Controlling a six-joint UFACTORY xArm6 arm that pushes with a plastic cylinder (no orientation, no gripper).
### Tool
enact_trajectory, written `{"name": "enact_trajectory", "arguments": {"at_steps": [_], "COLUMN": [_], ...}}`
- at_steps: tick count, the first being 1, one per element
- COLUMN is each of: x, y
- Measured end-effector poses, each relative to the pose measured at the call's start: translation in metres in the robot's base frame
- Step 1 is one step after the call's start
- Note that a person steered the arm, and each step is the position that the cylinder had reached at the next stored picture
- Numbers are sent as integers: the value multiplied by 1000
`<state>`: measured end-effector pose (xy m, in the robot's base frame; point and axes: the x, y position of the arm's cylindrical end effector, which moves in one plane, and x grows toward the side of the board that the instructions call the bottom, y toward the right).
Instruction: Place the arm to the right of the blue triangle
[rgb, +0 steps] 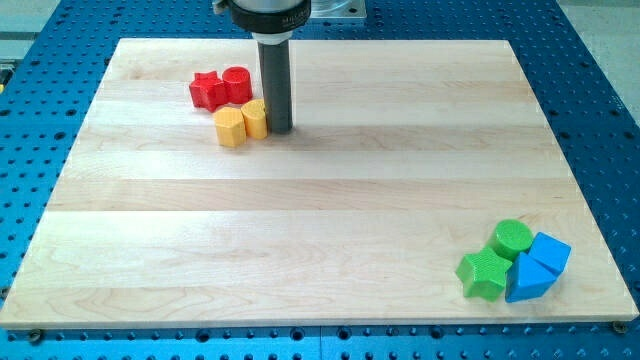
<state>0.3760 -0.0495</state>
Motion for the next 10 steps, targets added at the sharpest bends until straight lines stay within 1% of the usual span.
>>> {"name": "enact_trajectory", "arguments": {"at_steps": [1, 2, 3, 4, 5, 6, 7, 8, 9, 10], "x": [17, 38, 56, 90, 148, 181, 190, 199, 215, 217], "y": [36, 139, 272, 367, 376, 372, 355, 349, 331, 285]}}
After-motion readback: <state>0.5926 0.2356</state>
